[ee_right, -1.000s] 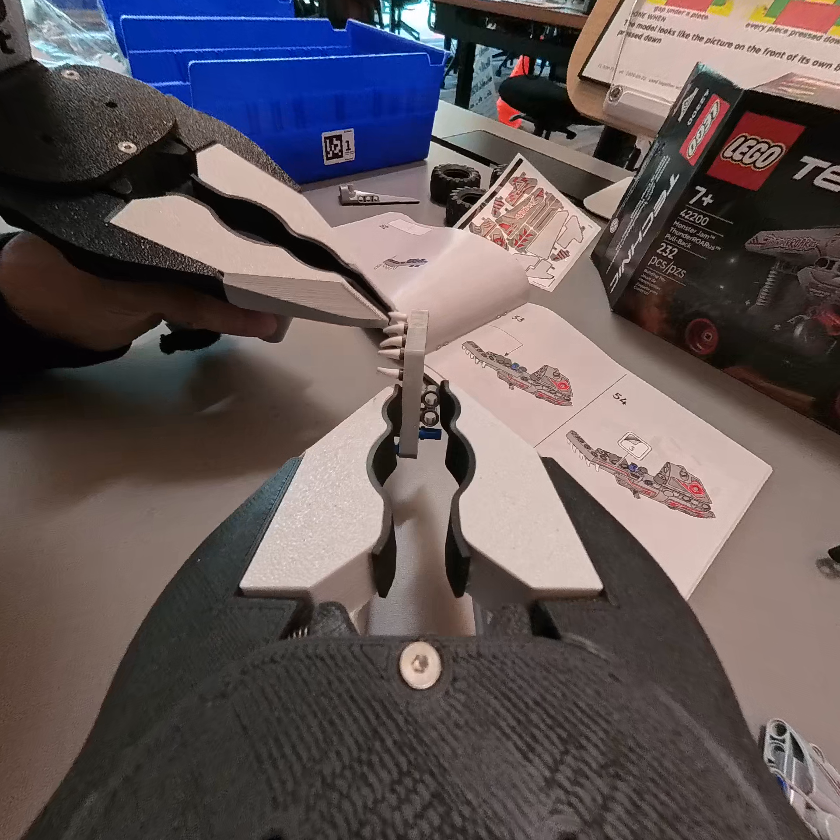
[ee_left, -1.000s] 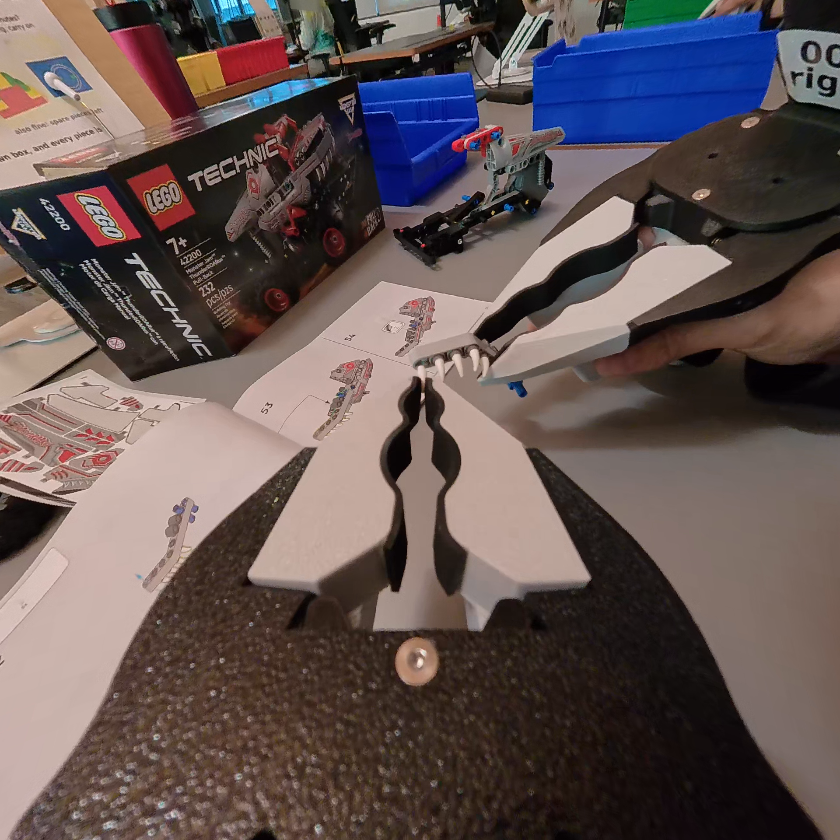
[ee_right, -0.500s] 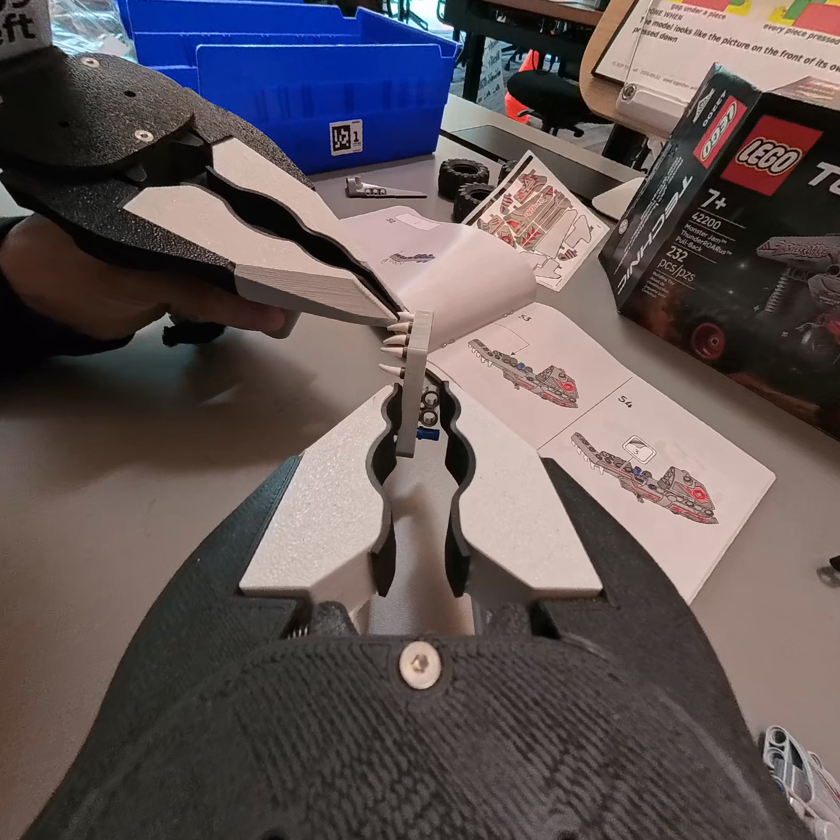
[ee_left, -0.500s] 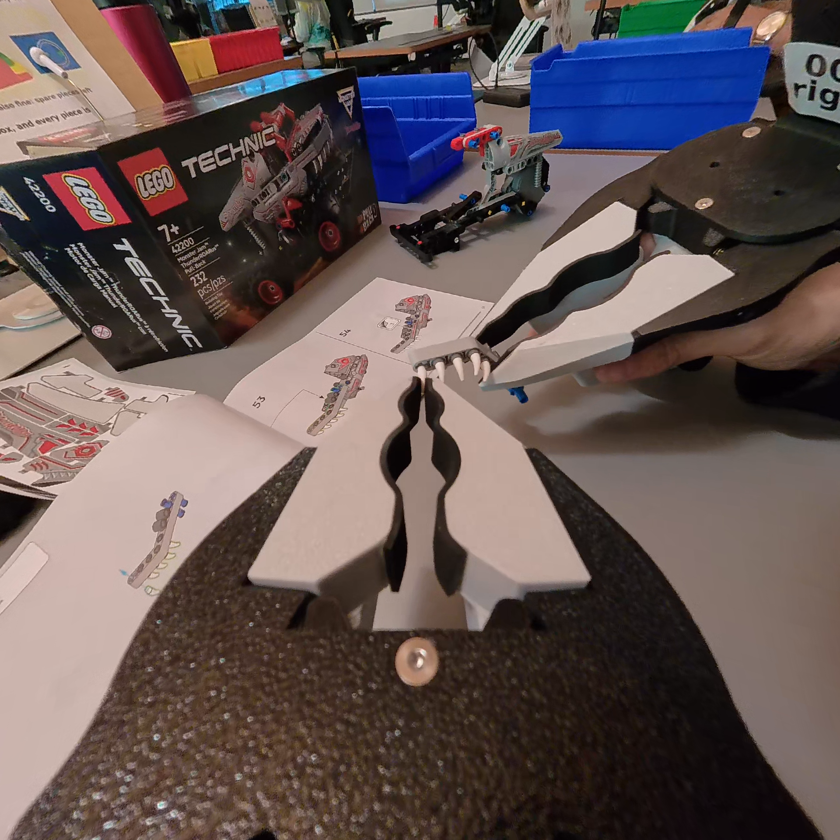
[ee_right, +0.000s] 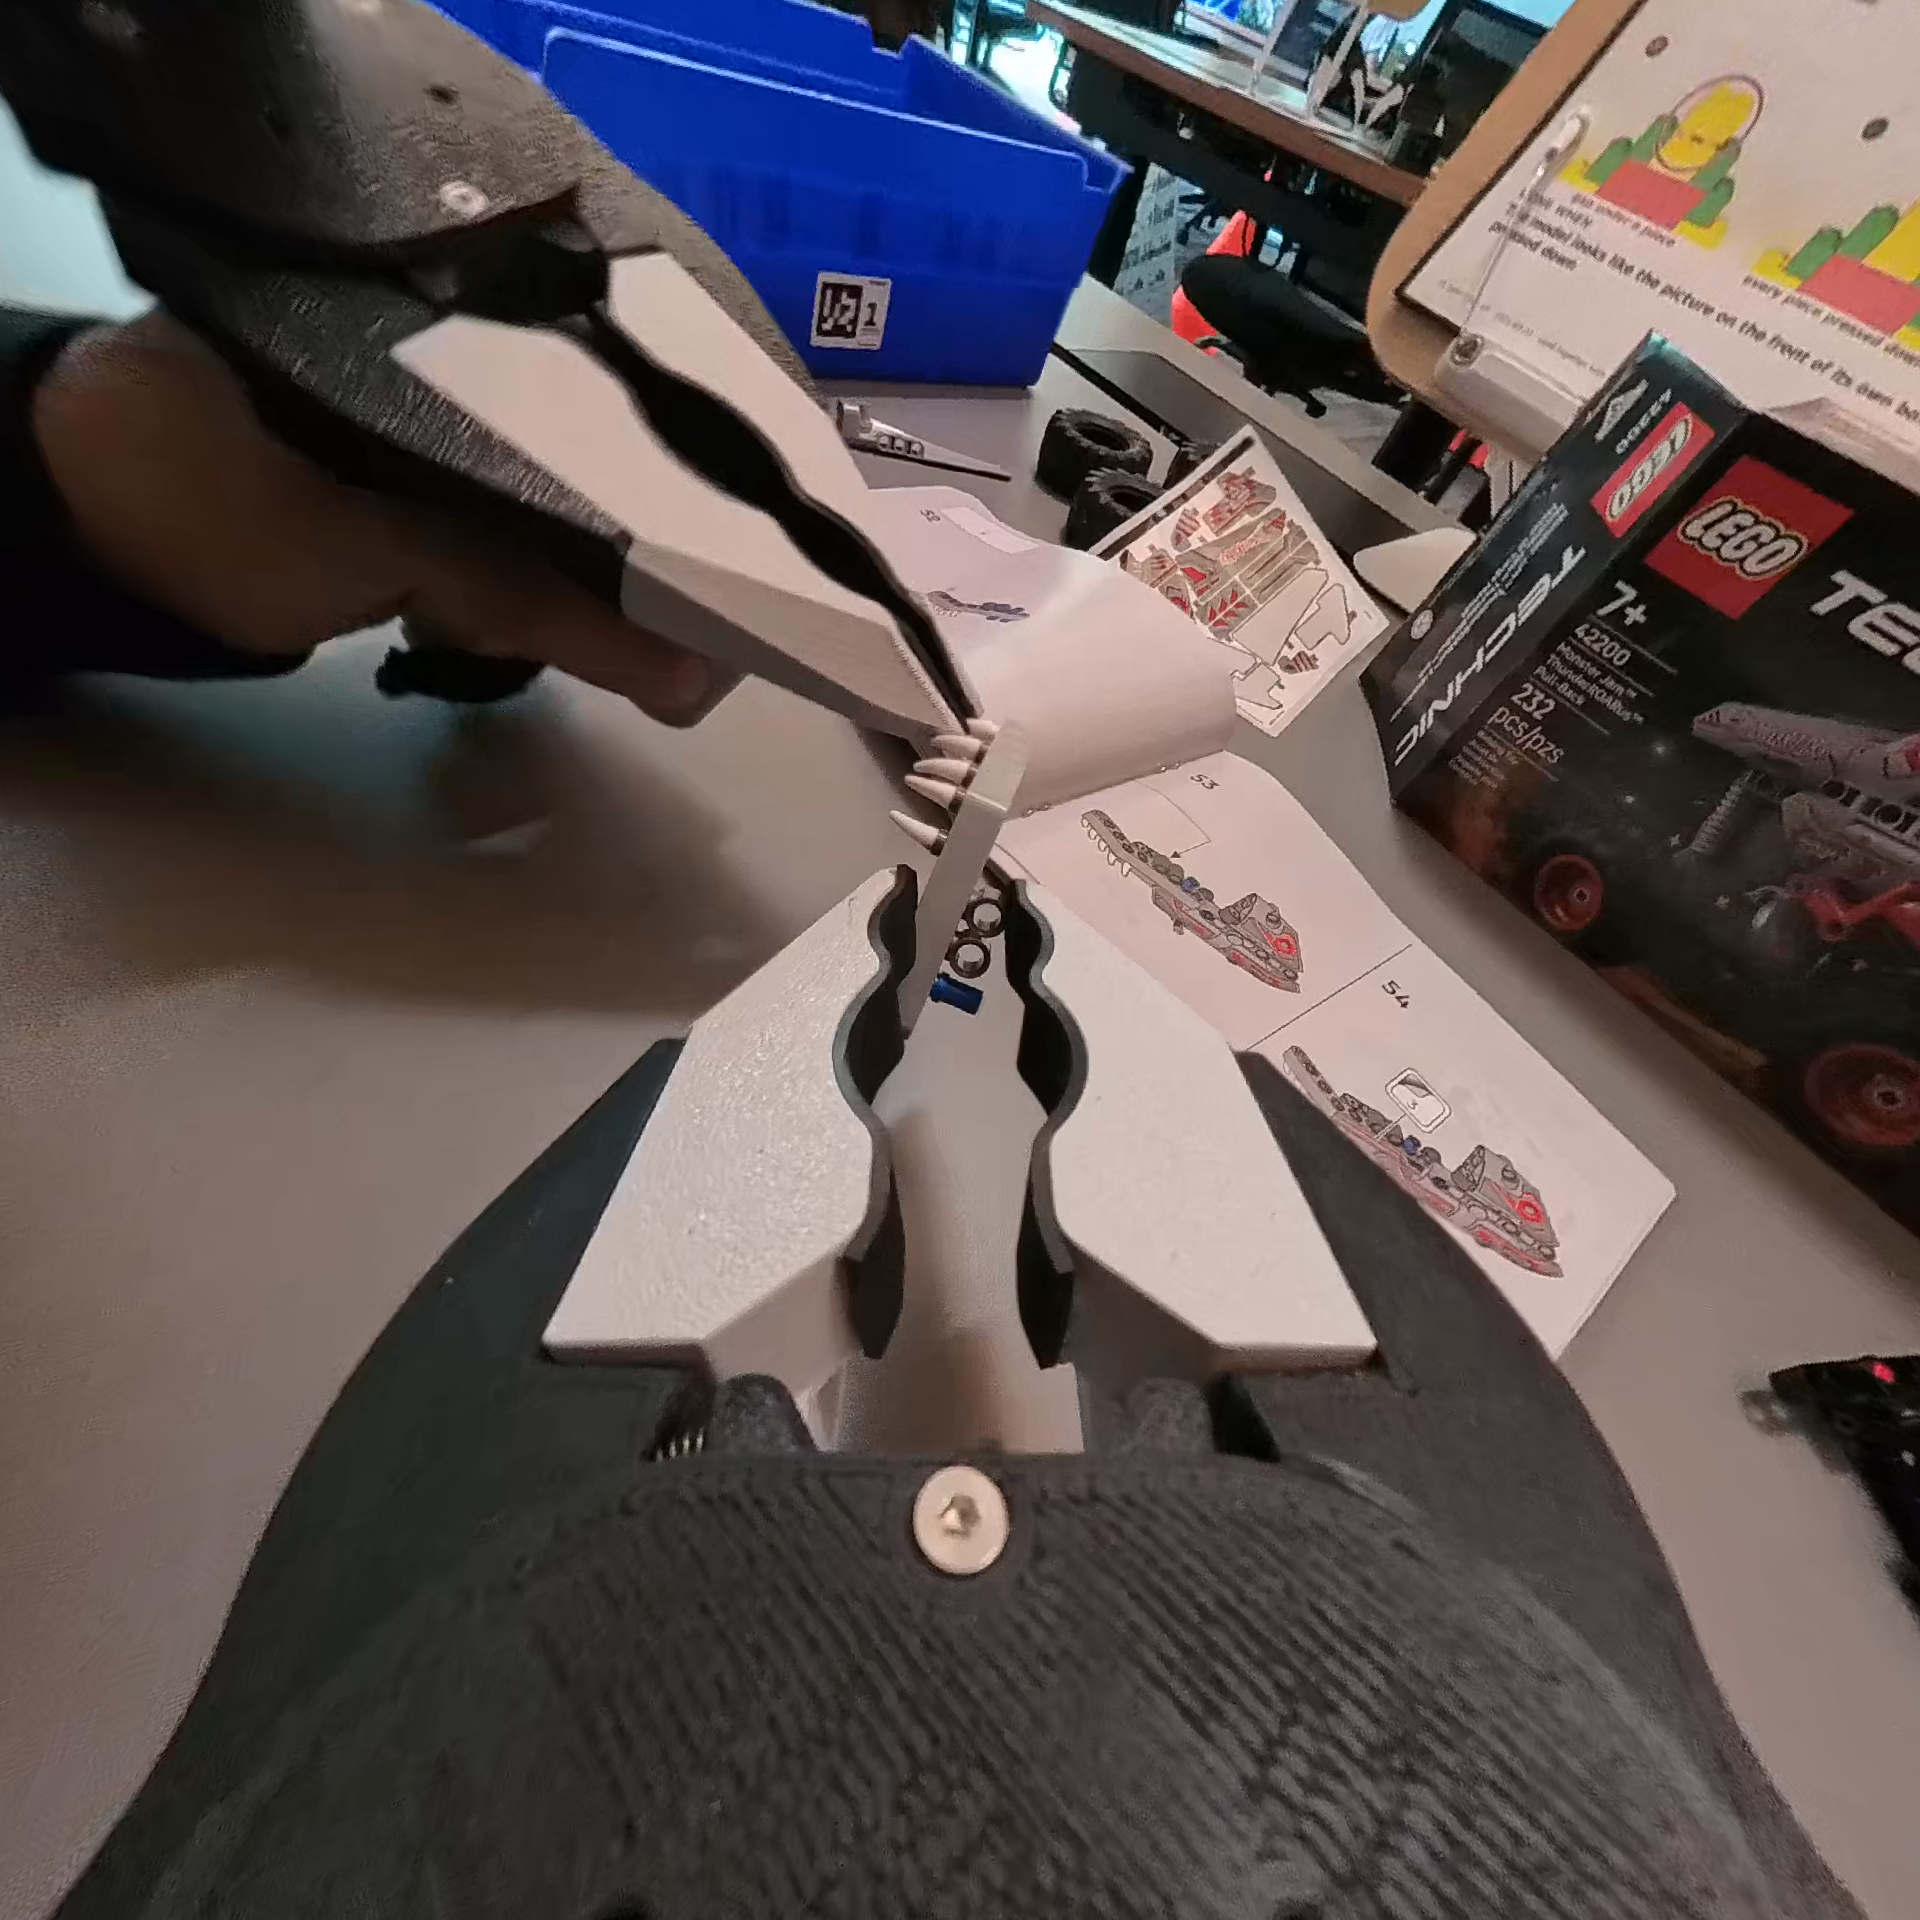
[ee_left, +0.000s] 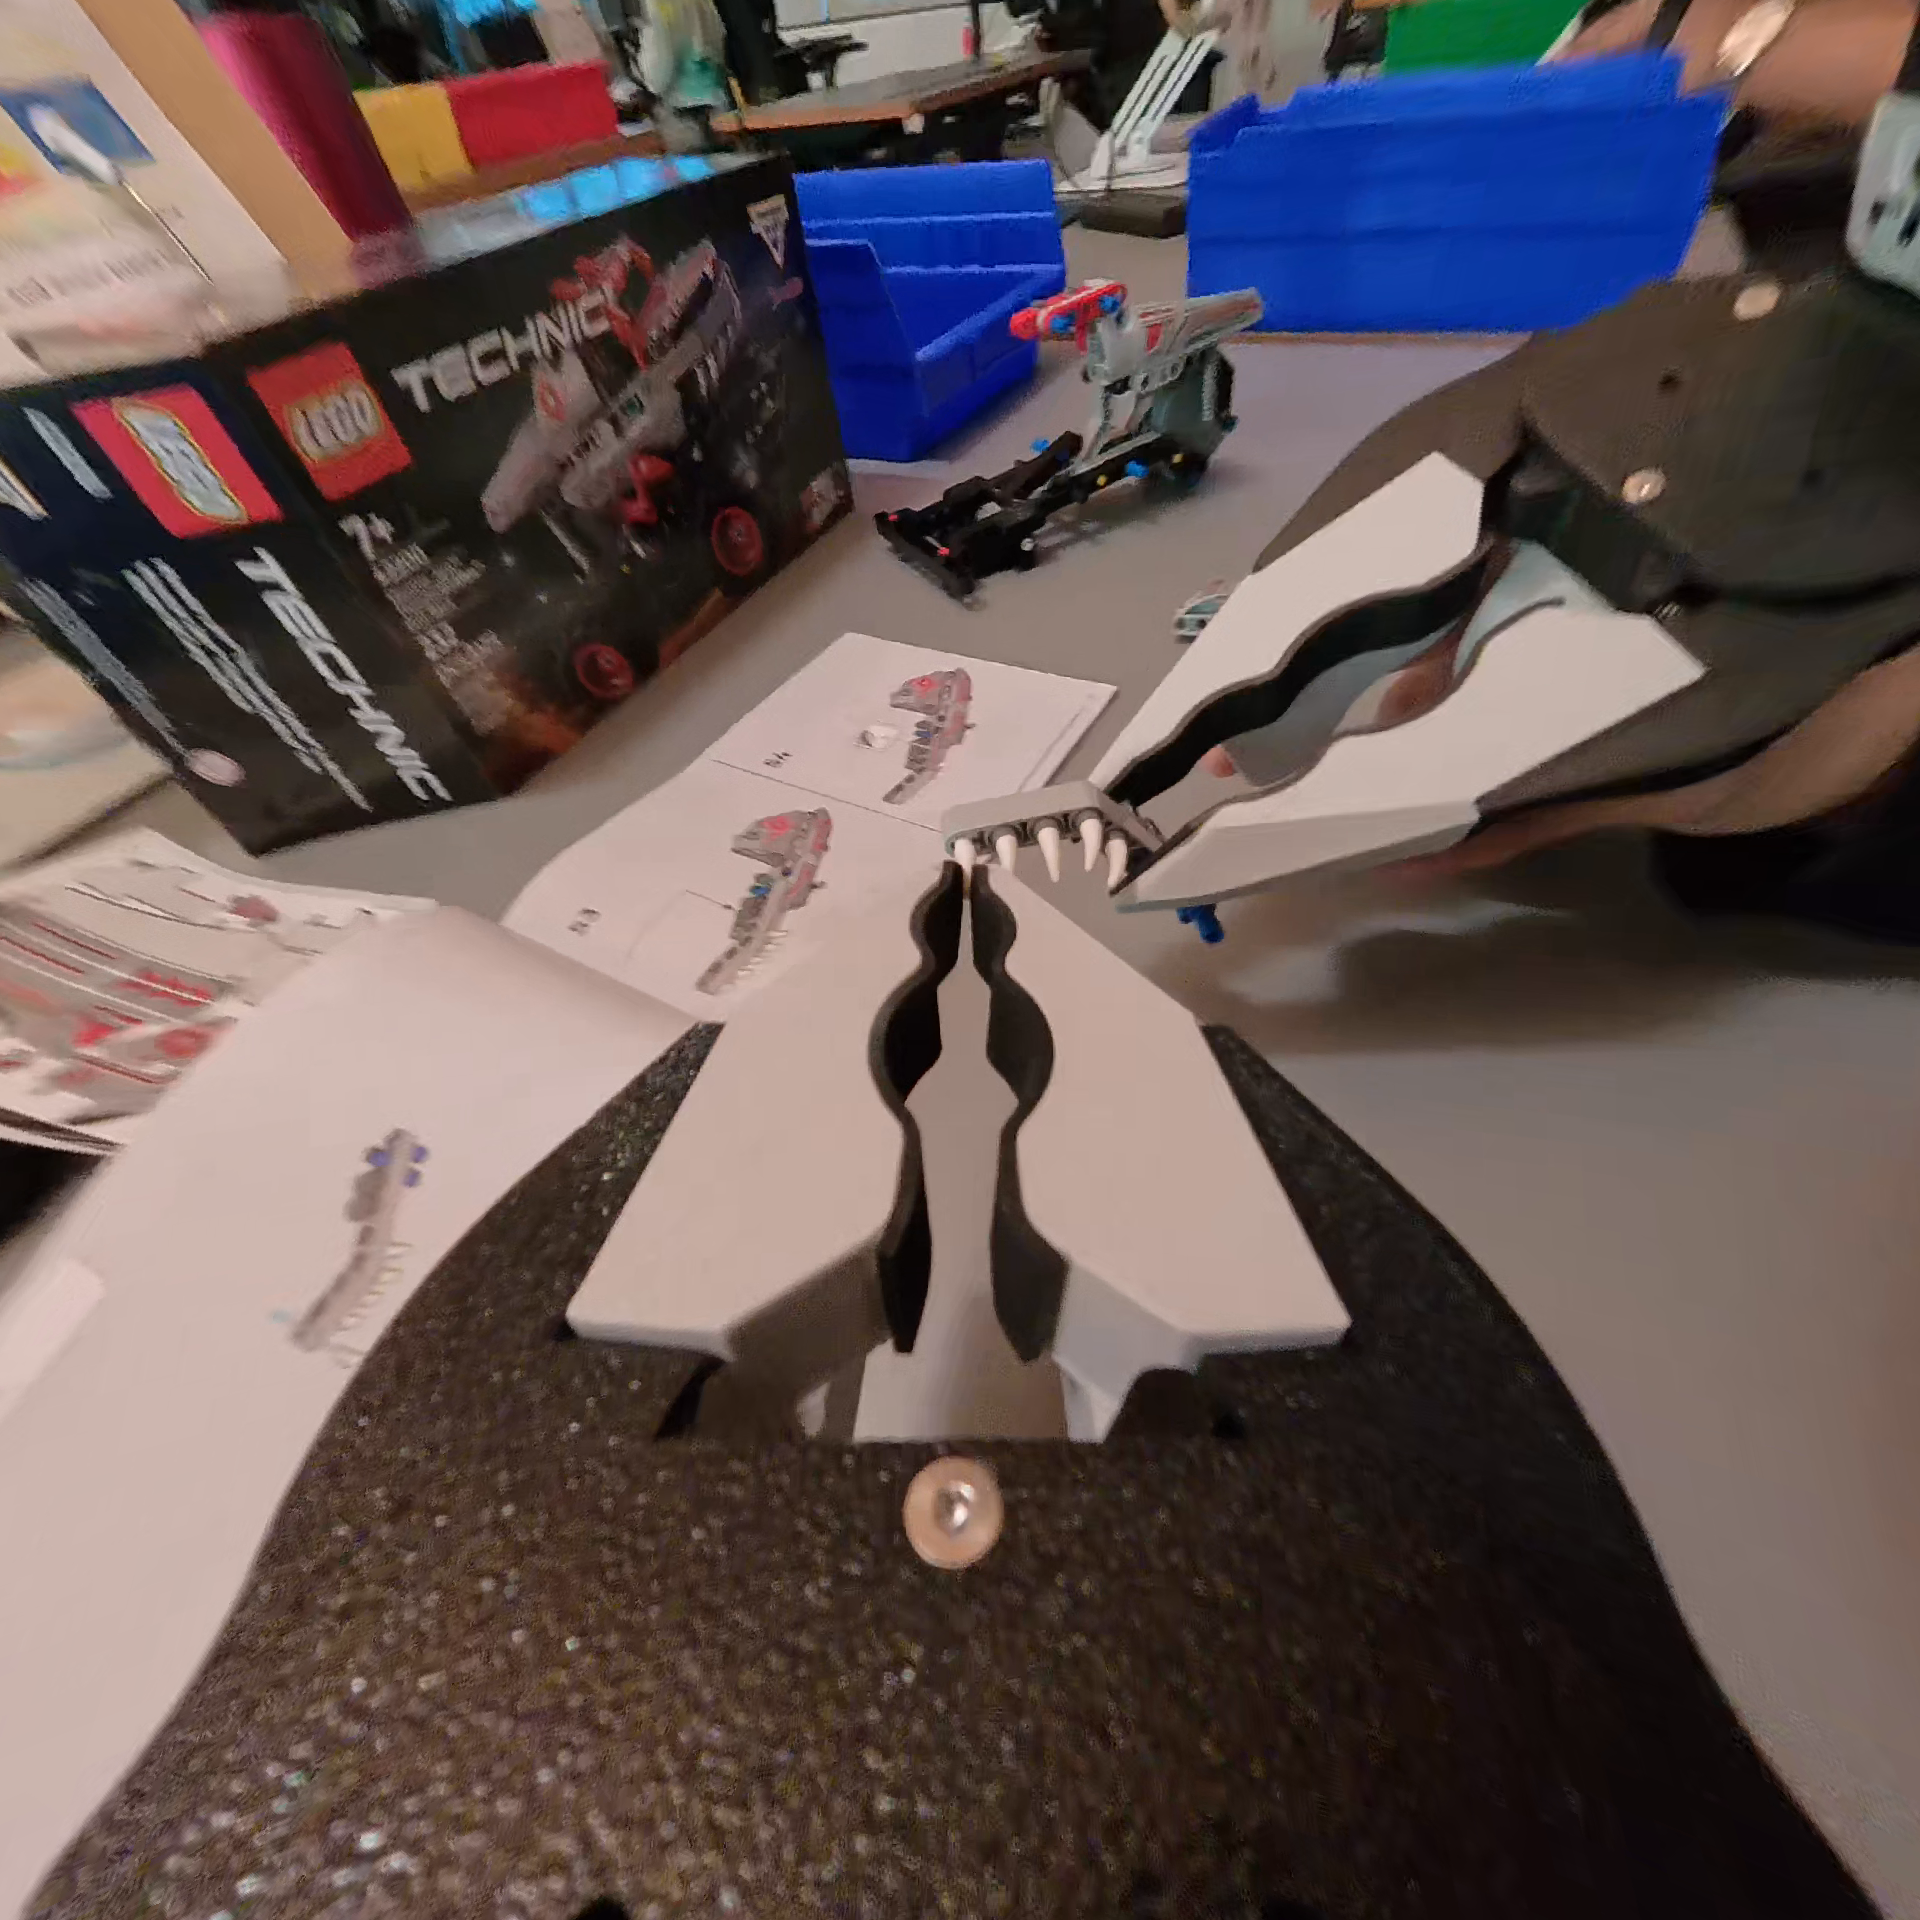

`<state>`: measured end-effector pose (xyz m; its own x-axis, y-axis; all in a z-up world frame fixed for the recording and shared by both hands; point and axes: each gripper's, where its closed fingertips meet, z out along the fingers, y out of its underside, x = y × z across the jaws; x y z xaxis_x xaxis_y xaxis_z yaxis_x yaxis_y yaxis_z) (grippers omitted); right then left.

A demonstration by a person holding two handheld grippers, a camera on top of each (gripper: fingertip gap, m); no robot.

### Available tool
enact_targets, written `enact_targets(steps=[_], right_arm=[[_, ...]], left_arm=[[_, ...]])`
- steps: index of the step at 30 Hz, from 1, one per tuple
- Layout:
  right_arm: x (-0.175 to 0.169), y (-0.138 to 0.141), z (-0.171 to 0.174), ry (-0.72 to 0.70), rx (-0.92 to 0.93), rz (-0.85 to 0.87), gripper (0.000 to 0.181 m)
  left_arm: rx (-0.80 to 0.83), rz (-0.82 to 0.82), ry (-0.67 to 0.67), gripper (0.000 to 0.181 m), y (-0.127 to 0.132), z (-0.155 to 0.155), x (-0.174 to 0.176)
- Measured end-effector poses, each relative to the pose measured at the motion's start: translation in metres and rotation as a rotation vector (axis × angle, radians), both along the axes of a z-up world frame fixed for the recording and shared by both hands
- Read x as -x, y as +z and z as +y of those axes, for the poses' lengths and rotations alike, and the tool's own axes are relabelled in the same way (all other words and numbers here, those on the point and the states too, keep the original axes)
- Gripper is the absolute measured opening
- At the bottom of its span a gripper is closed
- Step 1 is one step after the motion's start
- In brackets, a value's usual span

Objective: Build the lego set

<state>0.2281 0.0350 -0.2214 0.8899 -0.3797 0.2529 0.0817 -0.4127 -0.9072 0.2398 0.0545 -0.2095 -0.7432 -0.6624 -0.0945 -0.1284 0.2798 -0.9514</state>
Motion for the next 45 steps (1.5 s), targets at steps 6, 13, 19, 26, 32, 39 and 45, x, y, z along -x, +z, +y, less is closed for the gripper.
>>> enact_targets(steps=[6, 13, 19, 26, 32, 39, 45], right_arm=[[0.006, -0.003, 0.002, 0.048, 0.057, -0.117, 0.016], [0.002, -0.016, 0.002, 0.021, 0.189, -0.287, 0.016], [0.007, -0.025, 0.002, 0.051, 0.277, -0.369, 0.016], [0.009, -0.028, 0.002, 0.077, 0.276, -0.351, 0.015], [0.0, -0.02, -0.002, 0.029, 0.219, -0.294, 0.017], [0.004, -0.021, 0.001, 0.072, 0.173, -0.119, 0.021], [0.006, -0.013, 0.002, 0.094, 0.099, -0.036, 0.016]], left_arm=[[0.139, 0.149, -0.082, 0.0, -0.001, 0.0, 0.005], [-0.121, 0.029, -0.046, 0.0, -0.015, 0.002, 0.003], [-0.16, 0.035, -0.065, 0.0, -0.021, -0.001, 0.004], [-0.172, 0.019, -0.112, 0.0, -0.02, -0.004, 0.008], [-0.12, 0.007, -0.097, 0.0, -0.013, -0.005, 0.006], [-0.1, 0.004, -0.094, 0.0, -0.011, -0.004, 0.007], [-0.111, -0.01, -0.095, 0.0, -0.011, -0.005, 0.008]])
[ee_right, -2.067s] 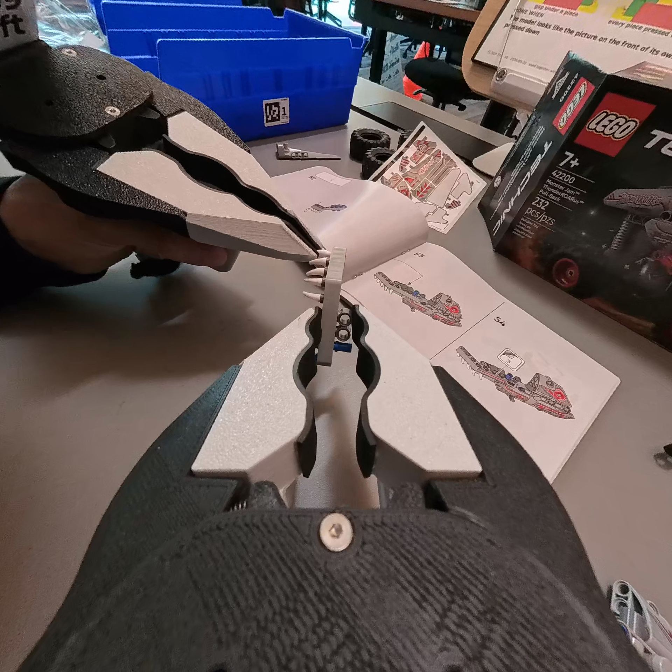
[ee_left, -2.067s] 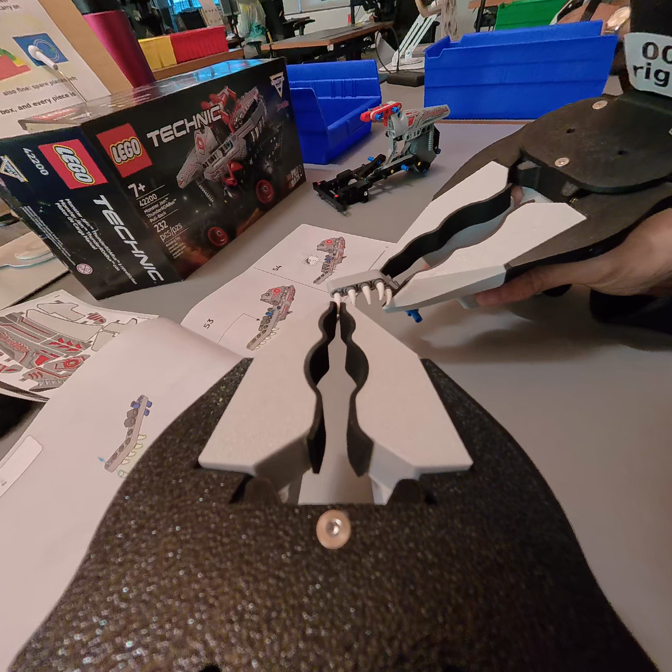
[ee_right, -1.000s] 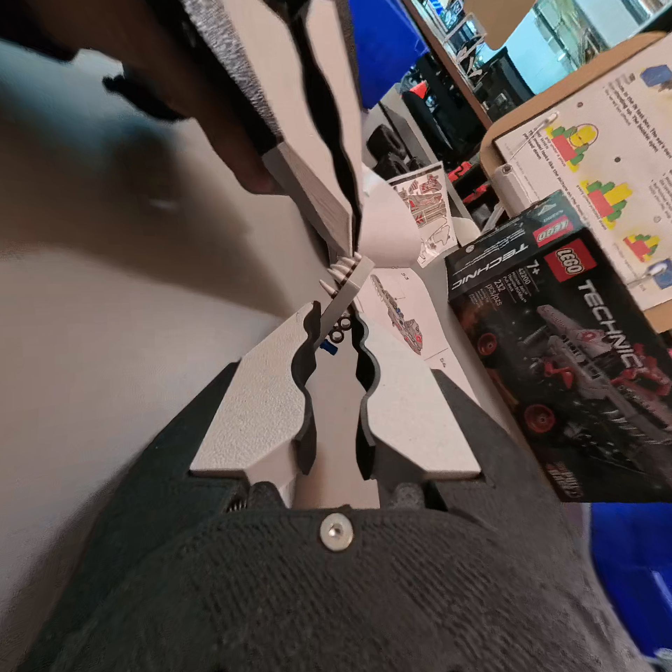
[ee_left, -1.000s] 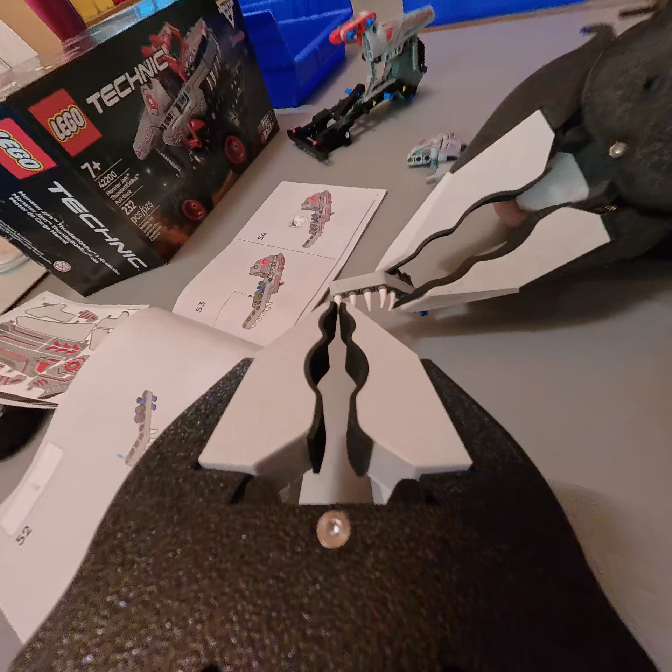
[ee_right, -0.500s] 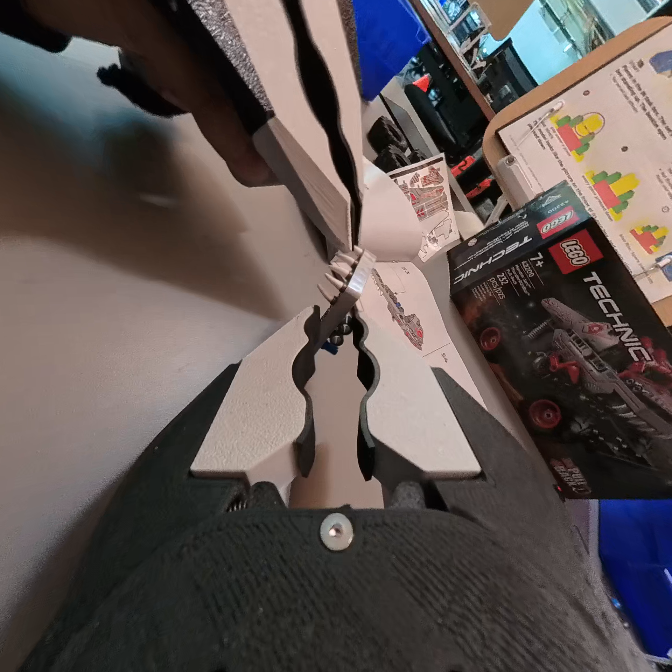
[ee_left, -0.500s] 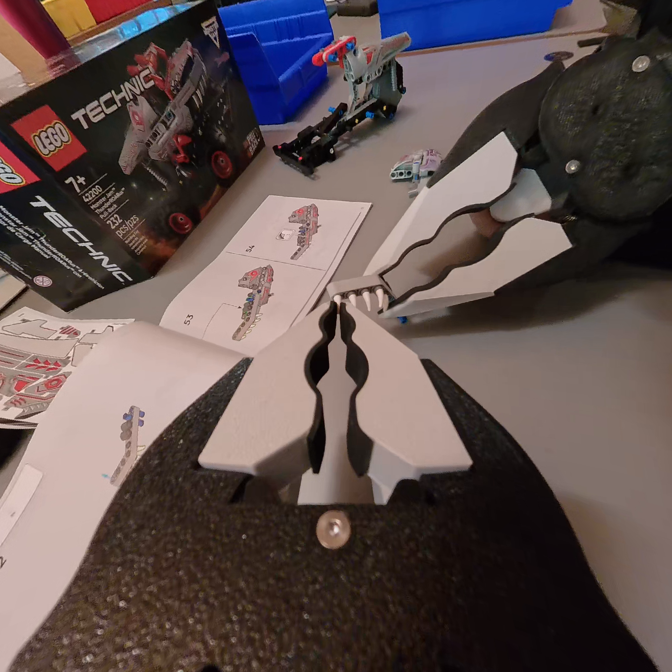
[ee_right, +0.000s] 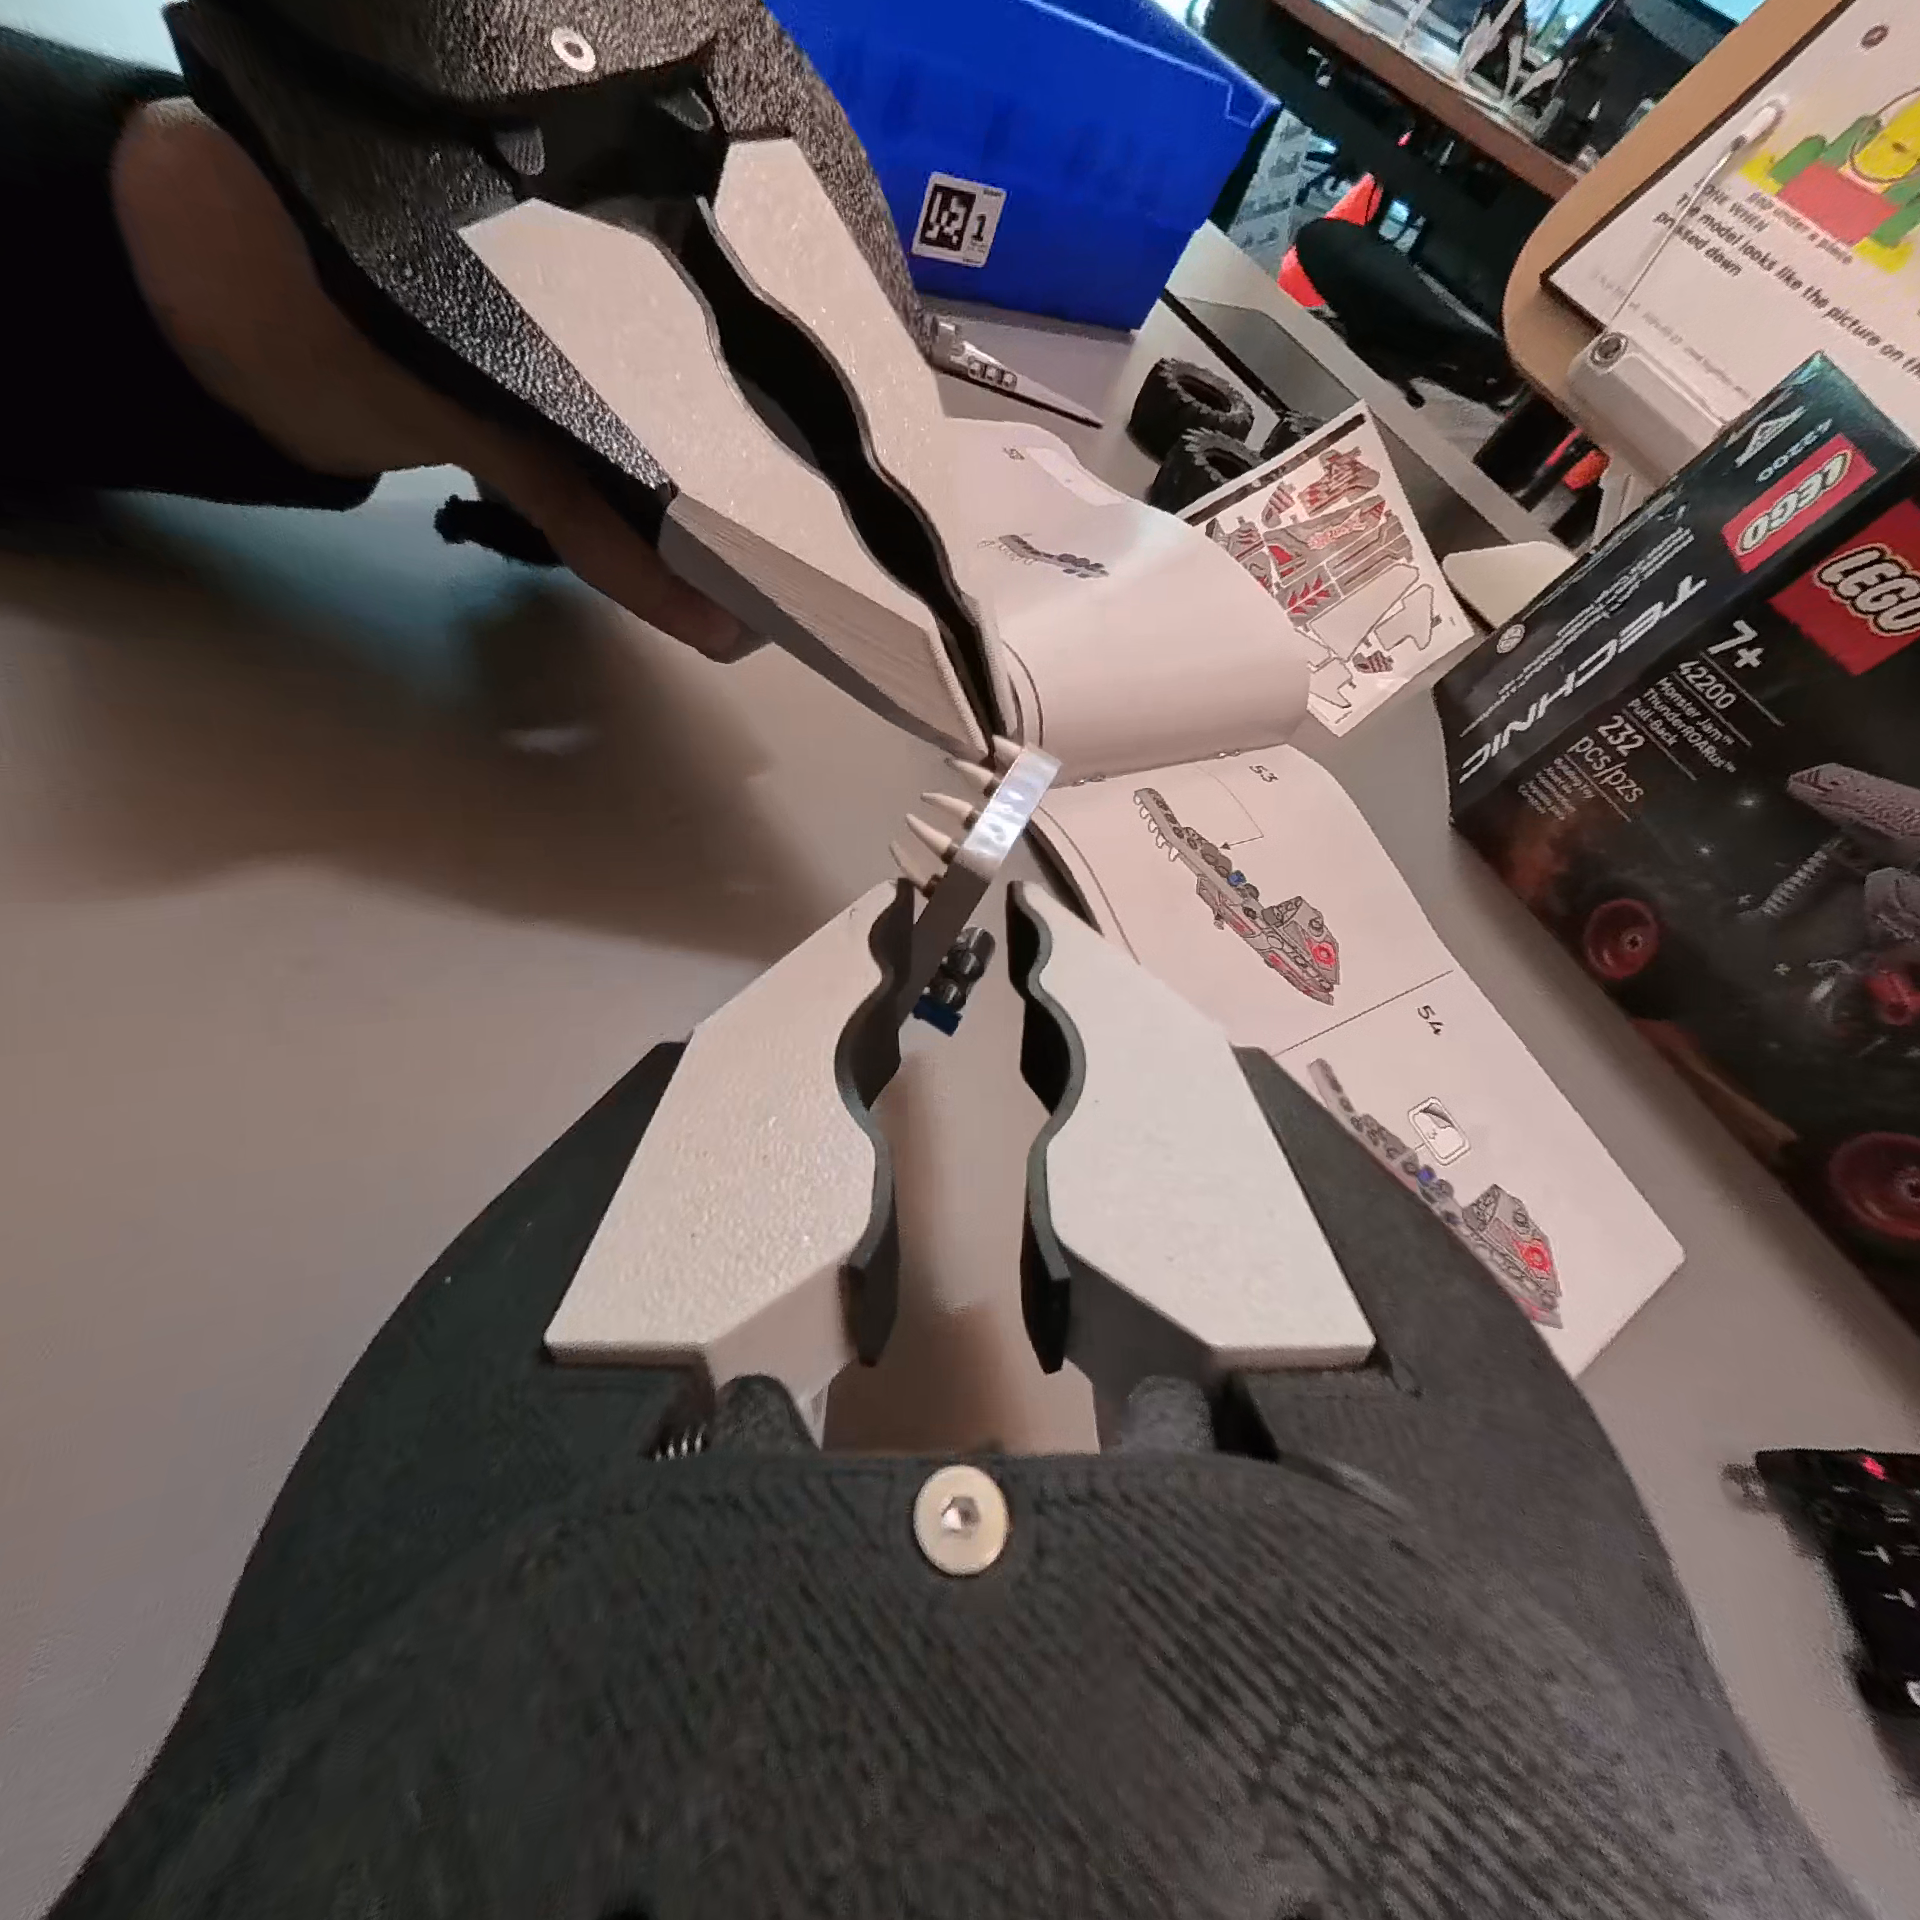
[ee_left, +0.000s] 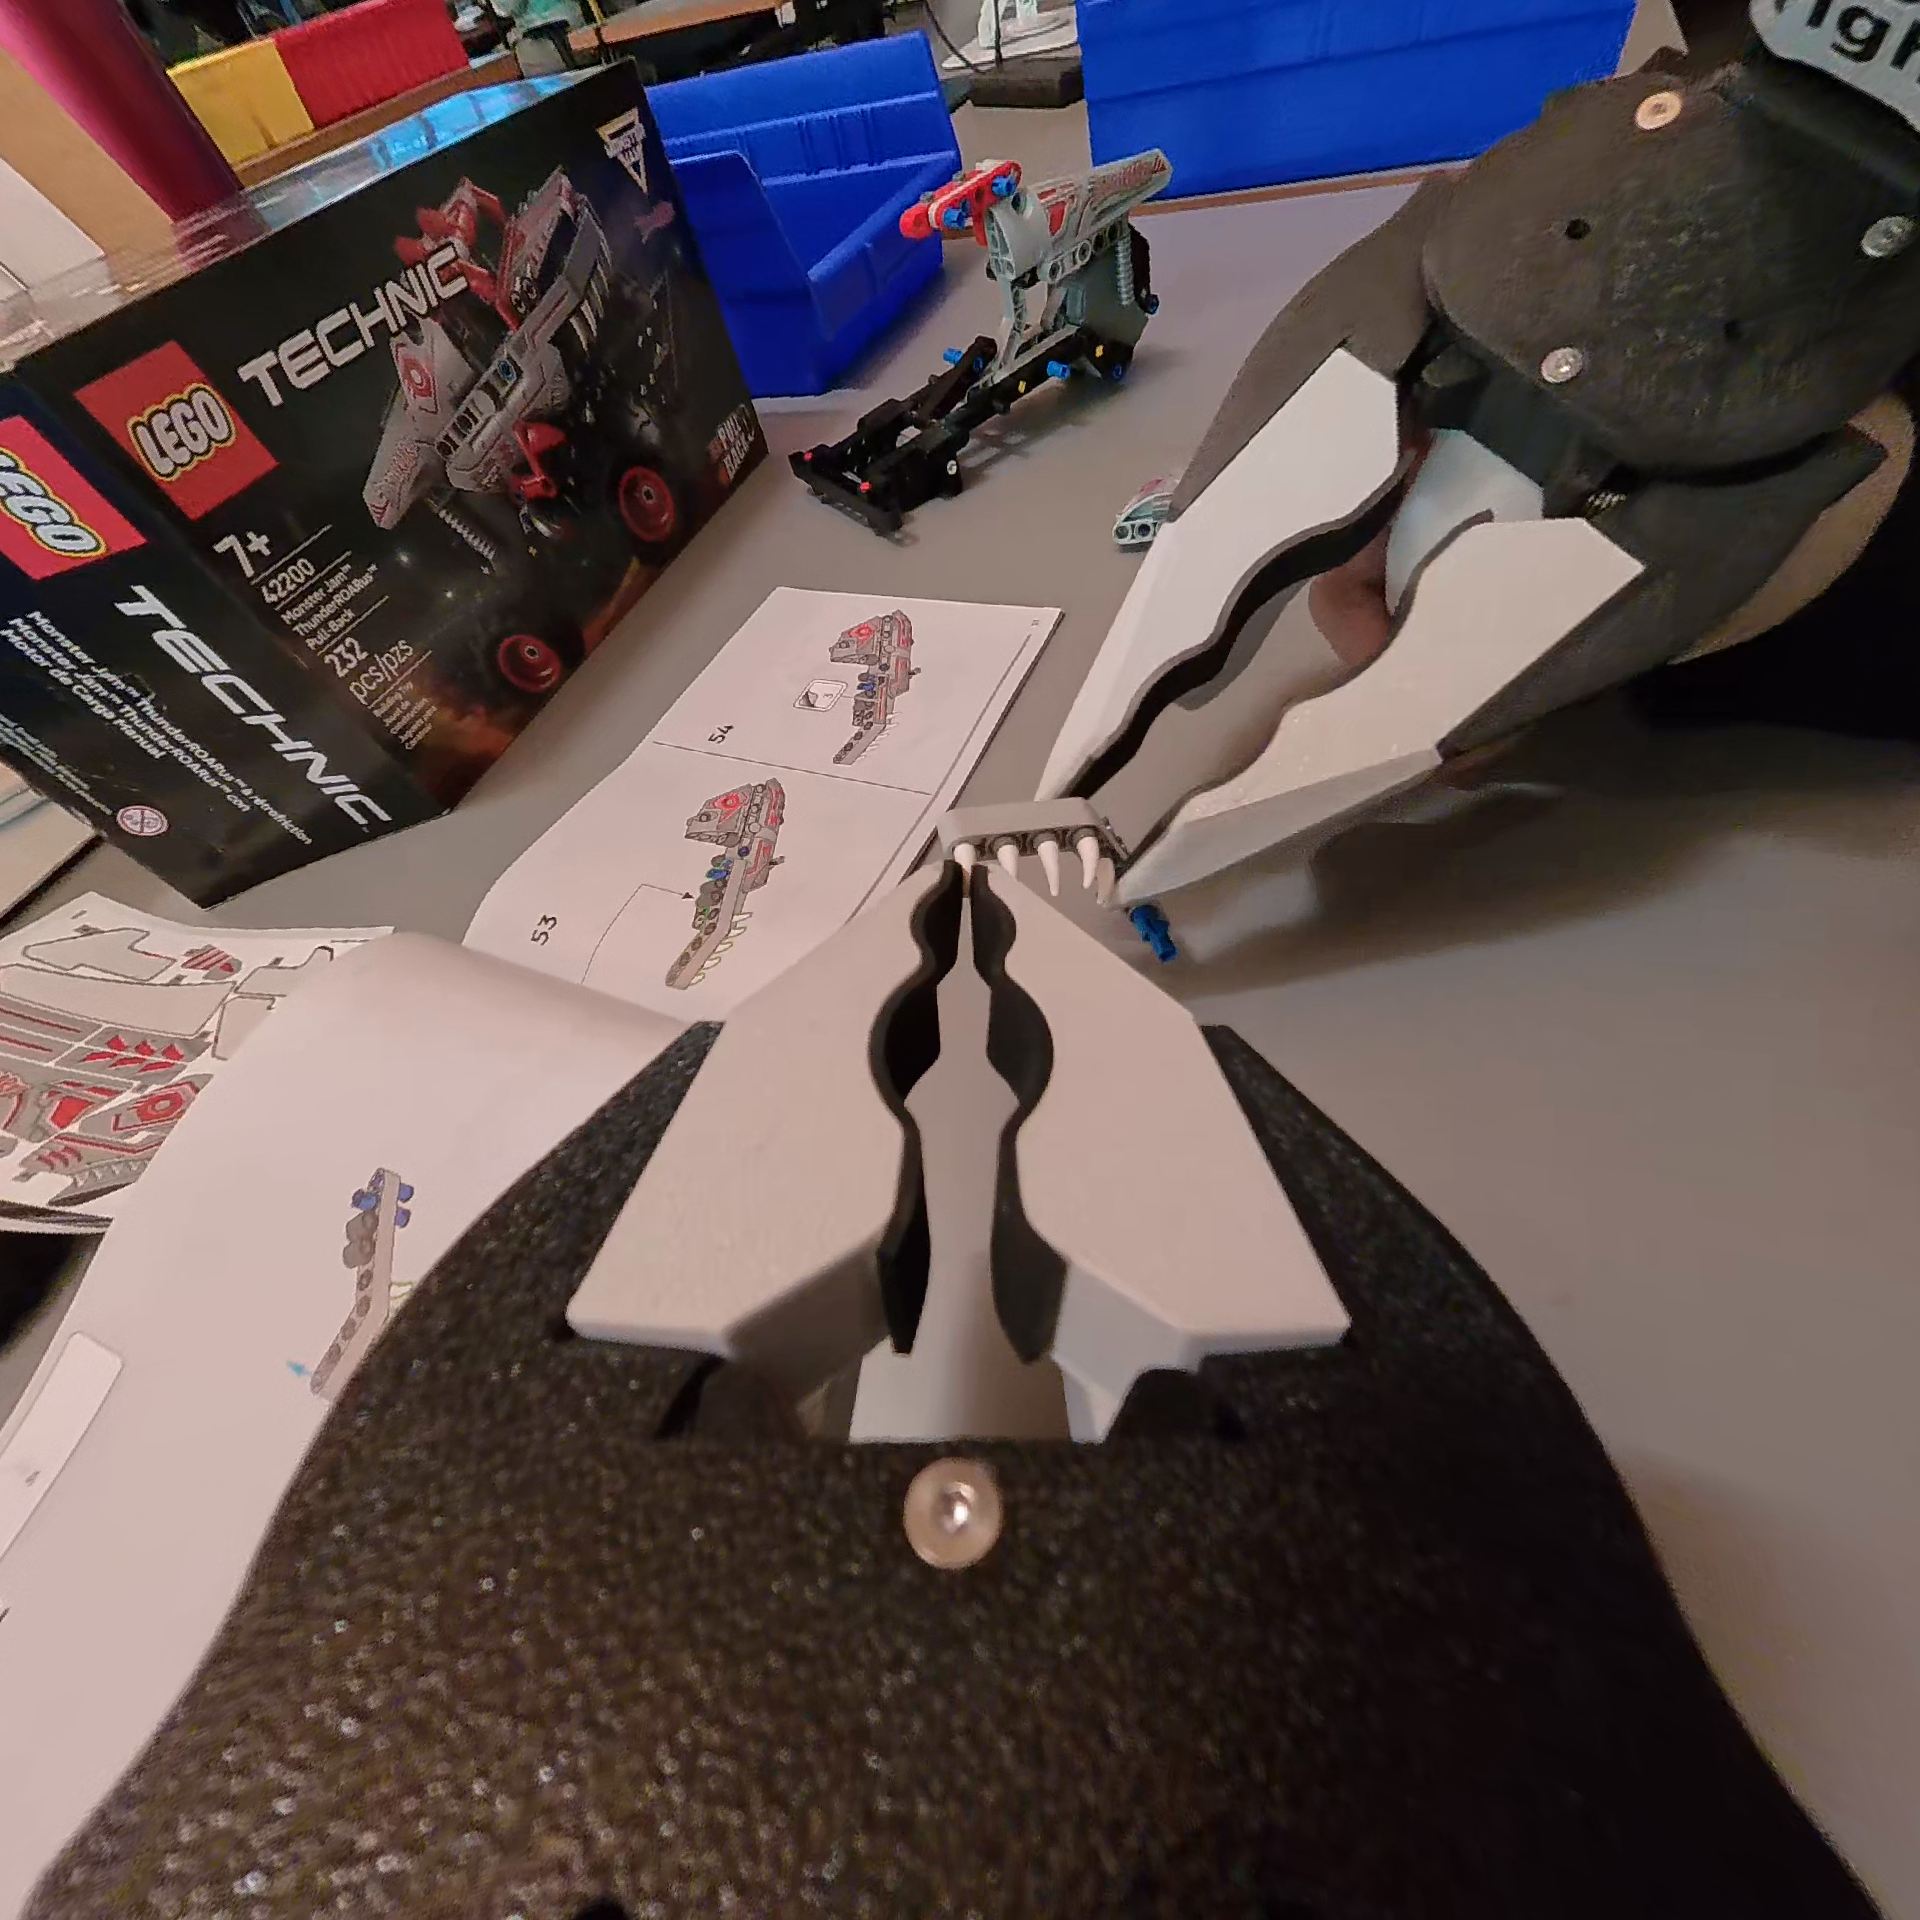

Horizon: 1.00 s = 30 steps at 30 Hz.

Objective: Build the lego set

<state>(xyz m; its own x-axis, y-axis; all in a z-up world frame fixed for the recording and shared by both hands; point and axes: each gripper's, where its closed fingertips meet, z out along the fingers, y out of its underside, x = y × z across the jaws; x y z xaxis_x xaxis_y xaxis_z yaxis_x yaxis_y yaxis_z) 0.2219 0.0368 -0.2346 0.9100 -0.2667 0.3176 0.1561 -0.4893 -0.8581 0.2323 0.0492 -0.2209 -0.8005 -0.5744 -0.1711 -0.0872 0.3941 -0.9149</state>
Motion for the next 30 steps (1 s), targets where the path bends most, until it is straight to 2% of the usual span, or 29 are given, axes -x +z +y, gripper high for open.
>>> enact_targets(steps=[5, 12, 18, 25, 30], right_arm=[[-0.001, -0.004, 0.001, -0.006, 0.027, -0.013, 0.01], [0.002, -0.013, 0.002, 0.032, 0.107, -0.097, 0.009], [0.004, -0.013, 0.002, 0.042, 0.102, -0.083, 0.009], [0.002, 0.01, -0.005, 0.082, -0.089, 0.099, 0.008], [0.024, 0.015, -0.008, 0.272, -0.133, 0.277, 0.009]], left_arm=[[-0.005, -0.003, 0.004, 0.0, 0.0, 0.001, -0.001], [-0.137, -0.052, 0.006, 0.0, -0.012, 0.002, 0.0], [-0.132, -0.07, -0.017, 0.0, -0.012, 0.002, 0.001], [0.0, -0.157, -0.077, 0.005, 0.011, -0.003, 0.006], [0.158, -0.095, -0.2, 0.024, 0.029, 0.001, 0.021]])
